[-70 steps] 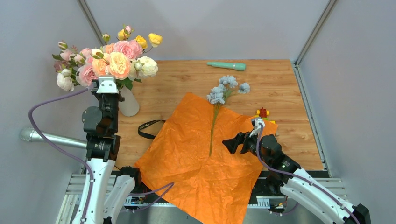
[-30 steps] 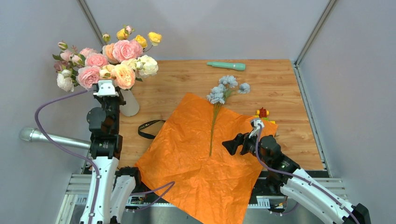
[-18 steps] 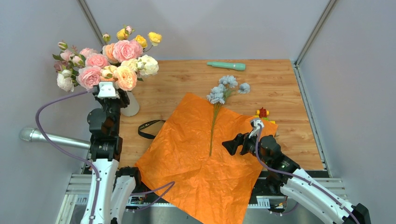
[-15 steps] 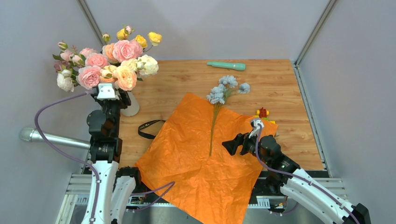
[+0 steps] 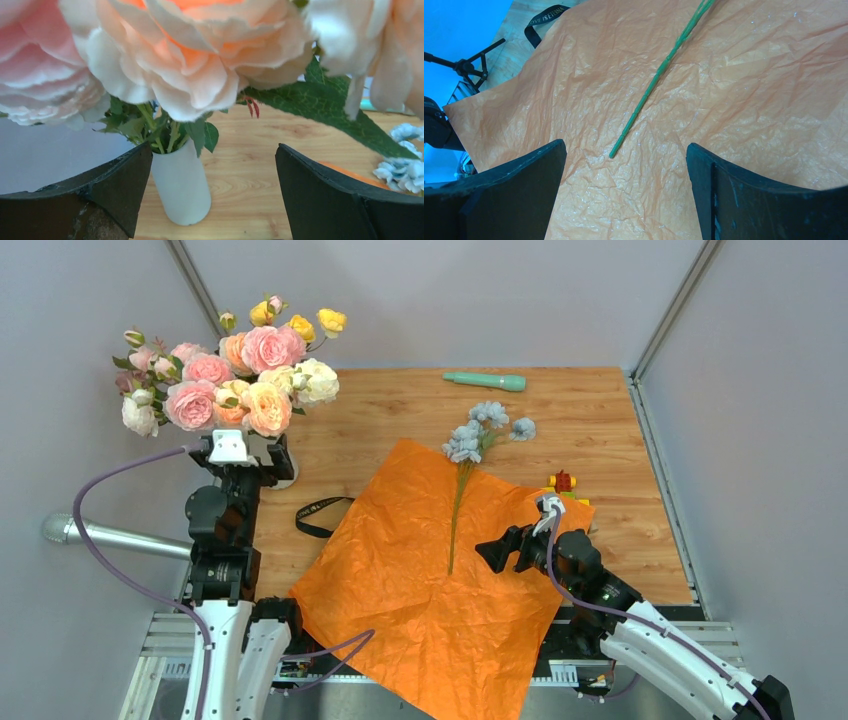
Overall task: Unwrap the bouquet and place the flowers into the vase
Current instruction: Insert the fake flower into the vase.
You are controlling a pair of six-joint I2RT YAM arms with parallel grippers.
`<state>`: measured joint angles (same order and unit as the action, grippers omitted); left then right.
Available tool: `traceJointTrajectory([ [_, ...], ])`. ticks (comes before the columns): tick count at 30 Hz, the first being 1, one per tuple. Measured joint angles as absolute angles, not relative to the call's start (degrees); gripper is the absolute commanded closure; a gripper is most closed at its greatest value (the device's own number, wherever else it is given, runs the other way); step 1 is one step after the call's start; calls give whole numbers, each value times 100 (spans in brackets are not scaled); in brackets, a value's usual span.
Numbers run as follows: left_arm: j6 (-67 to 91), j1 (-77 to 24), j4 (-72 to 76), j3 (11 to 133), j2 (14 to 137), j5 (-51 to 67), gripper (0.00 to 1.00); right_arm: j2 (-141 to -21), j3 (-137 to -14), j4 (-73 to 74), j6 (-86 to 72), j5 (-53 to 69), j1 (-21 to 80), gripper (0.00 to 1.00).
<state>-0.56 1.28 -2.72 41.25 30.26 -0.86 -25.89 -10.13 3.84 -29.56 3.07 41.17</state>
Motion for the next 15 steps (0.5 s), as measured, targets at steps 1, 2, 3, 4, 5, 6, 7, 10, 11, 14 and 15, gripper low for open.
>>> traceJointTrajectory([
  [1,-23,108,-344,4125,3000,-86,0,-2589,-1013,384,-2956,307,4117,9],
  [2,-5,97,-408,4125,2974,-84,0,-2589,-1013,384,-2956,307,4117,9],
  [3,21,82,-497,4125,2943,-84,0,-2589,-1013,386,-2956,307,4117,9],
  [4,49,78,-580,4125,2908,-67,0,-2589,-1013,384,-2956,307,4117,9],
  [5,89,73,-663,4125,2871,-43,0,-2589,-1013,384,-2956,307,4117,9],
  [6,126,45,-746,4123,2821,-21,0,-2589,-1013,386,-2956,309,4117,9],
  [7,163,12,-829,4123,2770,1,0,-2596,-1013,384,-2956,307,4117,9],
  [10,279,-154,-1002,4104,2630,121,0,-2630,-1013,386,-2956,309,4117,10],
  [11,316,-220,-1055,4080,2580,172,0,-2641,-1013,386,-2956,309,4117,10],
  [14,386,-443,-1229,3955,2480,325,0,-2655,-1013,386,-2956,311,4117,10],
  [15,403,-513,-1304,3913,2469,368,0,-2655,-1013,386,-2956,311,4117,10],
])
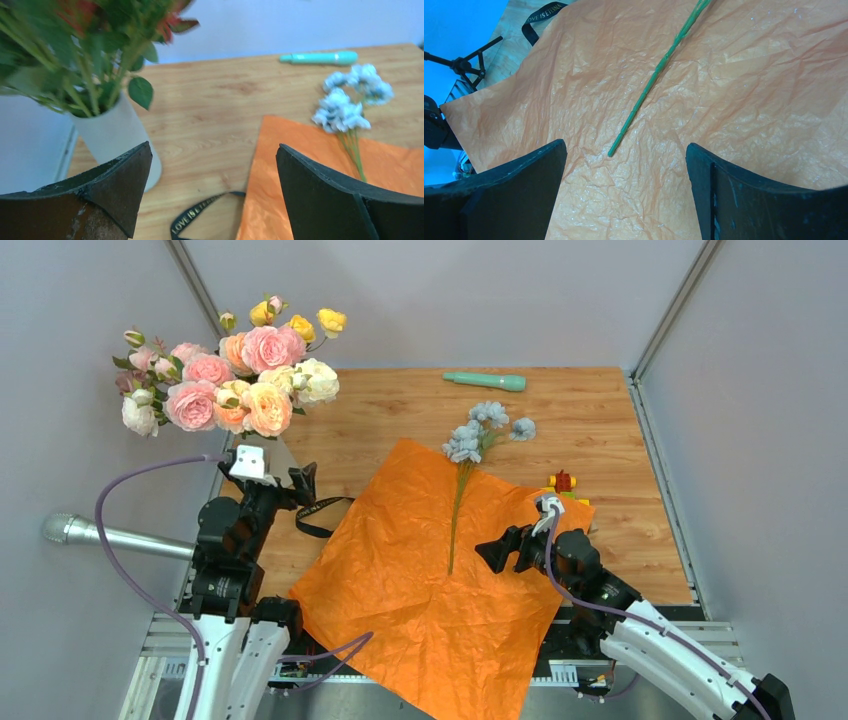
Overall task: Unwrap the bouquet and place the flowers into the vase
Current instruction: Insert the fake flower into the vase.
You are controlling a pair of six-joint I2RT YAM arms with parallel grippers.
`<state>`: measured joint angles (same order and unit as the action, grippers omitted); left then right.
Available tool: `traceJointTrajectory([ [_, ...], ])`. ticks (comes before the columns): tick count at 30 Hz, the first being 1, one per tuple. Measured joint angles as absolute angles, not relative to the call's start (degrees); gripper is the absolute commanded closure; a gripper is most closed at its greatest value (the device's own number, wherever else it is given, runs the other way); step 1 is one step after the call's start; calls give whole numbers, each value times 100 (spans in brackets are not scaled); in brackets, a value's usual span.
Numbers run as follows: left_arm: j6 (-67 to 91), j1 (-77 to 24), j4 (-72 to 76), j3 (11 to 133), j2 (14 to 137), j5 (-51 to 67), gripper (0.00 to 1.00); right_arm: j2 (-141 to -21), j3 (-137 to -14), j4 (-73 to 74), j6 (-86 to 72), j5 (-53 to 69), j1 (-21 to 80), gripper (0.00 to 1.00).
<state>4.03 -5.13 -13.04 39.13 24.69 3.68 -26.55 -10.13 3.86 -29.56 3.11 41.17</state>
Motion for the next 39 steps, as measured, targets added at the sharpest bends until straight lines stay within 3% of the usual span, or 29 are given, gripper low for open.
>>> traceJointTrajectory([
  [14,615,-1343,-2025,3815,2460,899,0,-3280,-1907,978,-3065,-353,4117,10],
  [30,591,-1391,-2383,3817,2945,1094,0,-7828,-4633,1391,-2867,-1234,4007,32],
  [39,587,-1391,-2567,3817,2943,996,0,-9336,-5411,1286,-2810,-1118,3771,46],
])
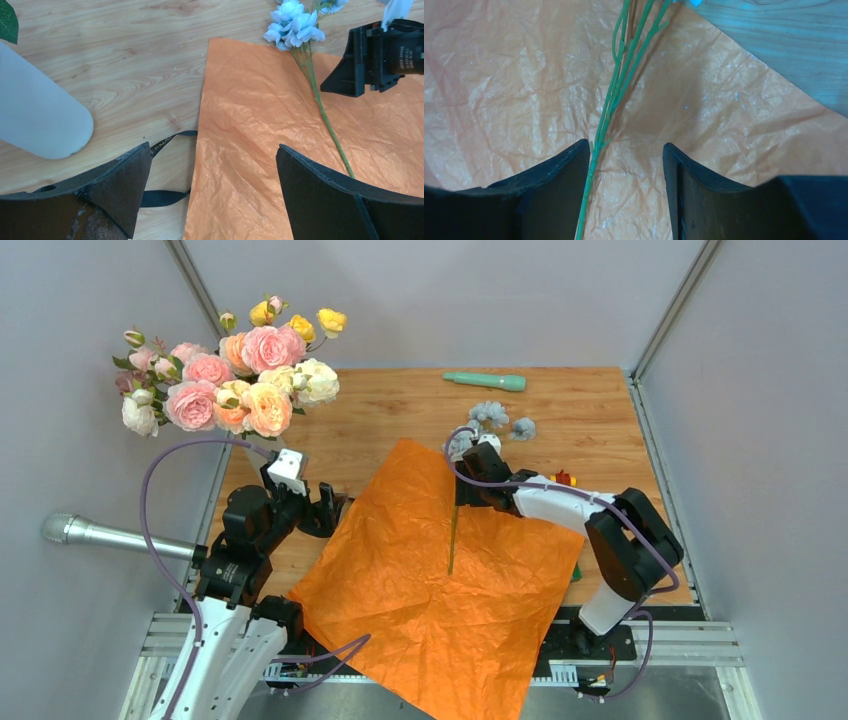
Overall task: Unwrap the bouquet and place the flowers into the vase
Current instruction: Insert the fake flower into the vase, then pick up the fake flower from the wrapping paper.
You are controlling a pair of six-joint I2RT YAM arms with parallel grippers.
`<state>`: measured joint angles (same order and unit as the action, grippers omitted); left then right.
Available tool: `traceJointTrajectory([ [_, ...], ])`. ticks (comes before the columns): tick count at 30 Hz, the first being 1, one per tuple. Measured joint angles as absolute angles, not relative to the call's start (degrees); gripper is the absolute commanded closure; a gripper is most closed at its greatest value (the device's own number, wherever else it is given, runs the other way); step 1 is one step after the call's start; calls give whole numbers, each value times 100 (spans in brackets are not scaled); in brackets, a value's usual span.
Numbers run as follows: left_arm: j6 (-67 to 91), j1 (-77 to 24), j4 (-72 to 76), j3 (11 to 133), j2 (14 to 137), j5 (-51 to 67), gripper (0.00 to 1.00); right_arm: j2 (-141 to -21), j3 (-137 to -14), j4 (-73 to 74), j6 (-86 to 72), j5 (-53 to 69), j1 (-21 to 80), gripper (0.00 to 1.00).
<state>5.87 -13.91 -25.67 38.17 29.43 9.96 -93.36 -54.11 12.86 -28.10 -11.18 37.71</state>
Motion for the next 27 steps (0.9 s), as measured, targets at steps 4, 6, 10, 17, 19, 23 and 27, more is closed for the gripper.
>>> traceJointTrajectory([
  [4,587,-1391,-2569,3817,2945,998,0,-9710,-5666,1282,-2783,-1013,3763,48],
  [6,587,-1391,-2571,3820,2952,998,0,-9808,-5778,1280,-2775,-998,3763,51],
  [10,587,-1391,-2574,3820,2963,998,0,-10016,-5970,1260,-2775,-1048,3763,54],
  [17,587,-1391,-2576,3820,2971,996,0,-10407,-6250,1319,-2779,-1210,3774,60],
  [19,587,-1391,-2578,3820,2971,996,0,-10527,-6383,1356,-2779,-1275,3785,63],
  [23,587,-1391,-2585,3820,2971,996,0,-10621,-6501,1435,-2792,-1406,3795,67],
  [27,587,-1391,-2598,3820,2978,996,0,-10704,-6532,1479,-2875,-1485,3809,74],
])
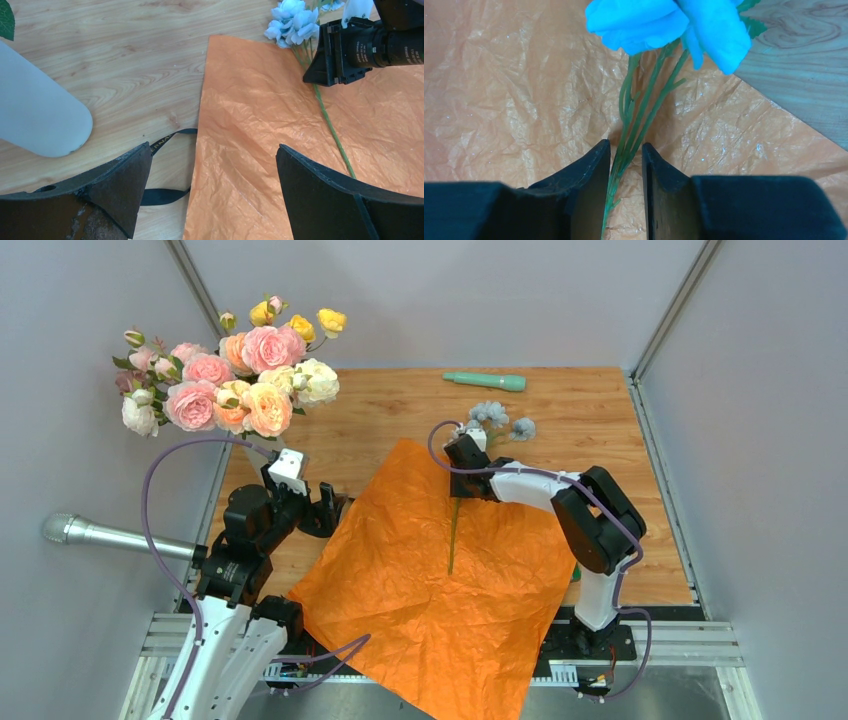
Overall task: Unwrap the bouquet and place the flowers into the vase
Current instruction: Pick up the fake flower from the wrapping paper.
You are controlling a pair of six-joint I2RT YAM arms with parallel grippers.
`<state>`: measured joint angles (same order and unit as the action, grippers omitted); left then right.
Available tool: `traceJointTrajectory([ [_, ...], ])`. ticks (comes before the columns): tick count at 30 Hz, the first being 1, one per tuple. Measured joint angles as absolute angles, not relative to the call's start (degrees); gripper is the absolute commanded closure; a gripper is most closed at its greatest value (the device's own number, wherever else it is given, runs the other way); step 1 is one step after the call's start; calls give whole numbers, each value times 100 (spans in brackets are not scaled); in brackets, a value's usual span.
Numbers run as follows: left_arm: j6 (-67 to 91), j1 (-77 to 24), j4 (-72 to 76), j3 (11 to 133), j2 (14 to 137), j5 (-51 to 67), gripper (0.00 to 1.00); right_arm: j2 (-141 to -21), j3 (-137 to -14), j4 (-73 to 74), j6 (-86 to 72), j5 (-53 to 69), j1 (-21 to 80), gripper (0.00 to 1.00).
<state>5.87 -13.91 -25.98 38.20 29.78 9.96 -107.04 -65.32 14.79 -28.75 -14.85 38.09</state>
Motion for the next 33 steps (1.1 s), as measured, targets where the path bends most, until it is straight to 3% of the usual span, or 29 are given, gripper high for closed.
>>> traceJointTrajectory([
  [7,587,-1391,-2598,3820,2987,998,0,-10748,-6563,1505,-3129,-1533,3813,100],
  [19,622,-1391,-2600,3820,3085,1068,0,-10370,-6283,1435,-3295,-1522,3813,100],
  [33,1918,-1734,-1955,3326,3063,1852,1,-7981,-4558,27,-3116,-827,3907,100],
])
